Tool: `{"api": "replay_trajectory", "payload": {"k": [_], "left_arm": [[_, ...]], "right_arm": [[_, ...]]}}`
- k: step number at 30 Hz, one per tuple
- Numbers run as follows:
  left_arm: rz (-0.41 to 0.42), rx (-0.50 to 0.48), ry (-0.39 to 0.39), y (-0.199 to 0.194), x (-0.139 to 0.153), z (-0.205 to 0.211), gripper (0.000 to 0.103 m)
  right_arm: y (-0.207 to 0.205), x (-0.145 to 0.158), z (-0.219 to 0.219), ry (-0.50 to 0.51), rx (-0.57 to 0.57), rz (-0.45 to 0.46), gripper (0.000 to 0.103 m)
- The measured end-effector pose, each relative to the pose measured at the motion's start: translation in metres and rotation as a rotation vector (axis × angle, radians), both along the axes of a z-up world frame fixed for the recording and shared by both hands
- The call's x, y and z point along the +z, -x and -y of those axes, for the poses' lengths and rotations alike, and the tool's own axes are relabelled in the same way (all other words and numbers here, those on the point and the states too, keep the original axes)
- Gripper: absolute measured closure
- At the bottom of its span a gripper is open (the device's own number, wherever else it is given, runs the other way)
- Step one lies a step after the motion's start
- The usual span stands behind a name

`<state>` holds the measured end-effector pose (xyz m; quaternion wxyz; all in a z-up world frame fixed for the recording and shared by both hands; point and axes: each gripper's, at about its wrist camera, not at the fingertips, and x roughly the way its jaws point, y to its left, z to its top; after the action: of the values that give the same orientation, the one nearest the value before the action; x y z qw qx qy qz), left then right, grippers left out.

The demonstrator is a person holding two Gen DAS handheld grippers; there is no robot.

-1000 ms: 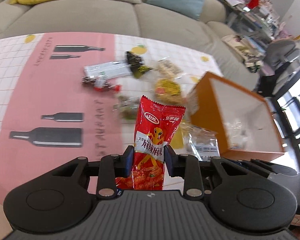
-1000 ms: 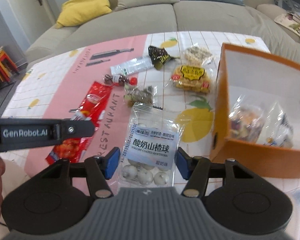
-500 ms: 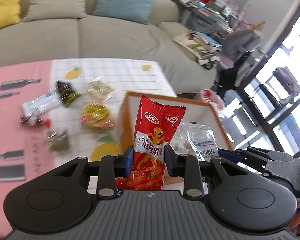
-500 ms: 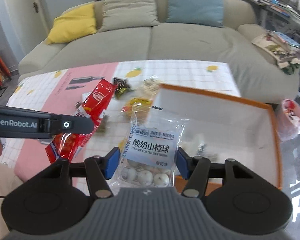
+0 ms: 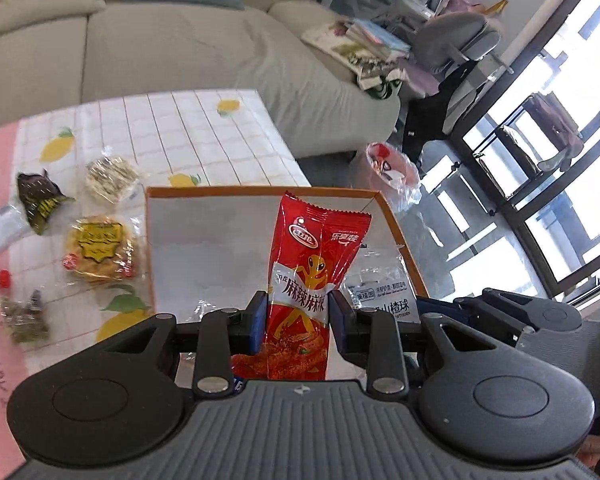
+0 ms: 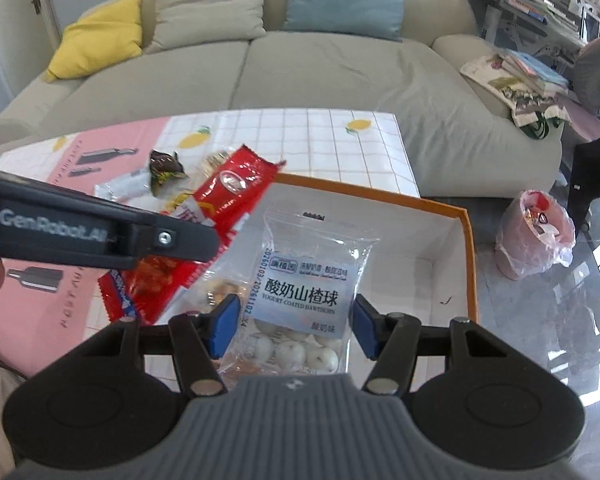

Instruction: Organize snacks

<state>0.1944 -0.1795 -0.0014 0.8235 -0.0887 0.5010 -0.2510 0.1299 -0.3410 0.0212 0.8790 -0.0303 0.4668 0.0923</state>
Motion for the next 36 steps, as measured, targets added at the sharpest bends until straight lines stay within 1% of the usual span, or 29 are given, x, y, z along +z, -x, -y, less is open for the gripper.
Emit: {"api": "replay_trajectory", "payload": {"k": [5,13,21,27,36], "left_arm": [[-0.057,0.007,-0.002,-0.027,-0.020,0.007,0.067],[-0.110,-0.011,-0.075,-0.056,-0.053,0.014,0.067],[-0.149,-0.030,-0.130,-0.075,-0.077,0.021,0.067],[-0.143,-0.059,-0.214,-0.083,-0.090,0.030,0.066],[-0.134,-0.102,-0.304,-0.090,-0.103,0.045,0.062]], "right_arm": [[-0.022,-0.016,0.004,0.011,0.024,-0.034,0.045],[-0.059,-0.055,0.005,0.011,0.048,-0.117,0.045],[-0.089,-0.088,0.003,-0.011,0.064,-0.198,0.044],[-0.108,-0.107,0.001,-0.020,0.075,-0.244,0.044],[-0.130,-0.124,-0.005,-0.033,0.080,-0.291,0.043]]}}
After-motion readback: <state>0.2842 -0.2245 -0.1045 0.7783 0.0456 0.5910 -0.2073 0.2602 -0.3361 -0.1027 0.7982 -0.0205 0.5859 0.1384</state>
